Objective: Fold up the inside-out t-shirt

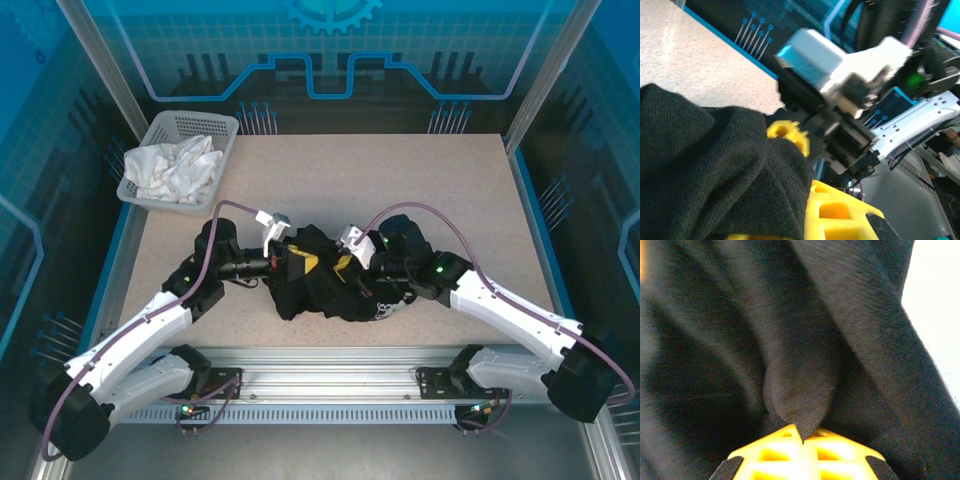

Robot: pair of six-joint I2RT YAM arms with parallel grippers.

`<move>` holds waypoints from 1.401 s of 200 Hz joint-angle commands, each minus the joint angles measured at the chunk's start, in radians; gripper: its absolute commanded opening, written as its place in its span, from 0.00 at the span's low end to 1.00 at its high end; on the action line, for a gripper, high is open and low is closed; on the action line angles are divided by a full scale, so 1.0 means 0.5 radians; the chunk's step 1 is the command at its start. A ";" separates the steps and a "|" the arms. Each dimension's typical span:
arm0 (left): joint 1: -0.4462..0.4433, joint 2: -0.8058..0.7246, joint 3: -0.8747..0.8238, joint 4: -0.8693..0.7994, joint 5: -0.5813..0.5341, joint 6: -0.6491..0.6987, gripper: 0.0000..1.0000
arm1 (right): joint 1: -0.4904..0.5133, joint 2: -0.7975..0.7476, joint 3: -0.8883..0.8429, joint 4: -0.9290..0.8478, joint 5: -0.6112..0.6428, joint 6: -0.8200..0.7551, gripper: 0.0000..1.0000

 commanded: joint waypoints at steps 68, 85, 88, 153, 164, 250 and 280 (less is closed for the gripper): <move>0.021 0.026 0.077 -0.317 -0.662 0.162 0.04 | -0.215 -0.247 0.130 0.138 -0.531 0.255 0.00; 0.019 0.093 0.120 -0.405 -0.768 0.158 0.07 | -0.217 -0.172 0.170 0.280 -0.646 0.441 0.00; 0.017 0.105 0.131 -0.430 -0.798 0.155 0.07 | -0.216 -0.155 0.178 0.309 -0.668 0.481 0.00; 0.015 0.024 0.213 -0.812 -1.322 0.056 0.37 | -0.218 0.037 0.258 0.299 -0.527 0.677 0.00; 0.013 -0.057 0.192 -0.823 -1.314 0.045 0.44 | -0.218 0.043 0.235 0.317 -0.539 0.655 0.00; -0.025 -0.041 0.183 -0.524 -0.389 -0.174 0.54 | -0.276 -0.002 0.196 0.238 -0.507 0.522 0.00; -0.075 0.139 0.184 -0.307 -0.261 -0.309 0.59 | -0.277 -0.016 0.176 0.281 -0.507 0.547 0.00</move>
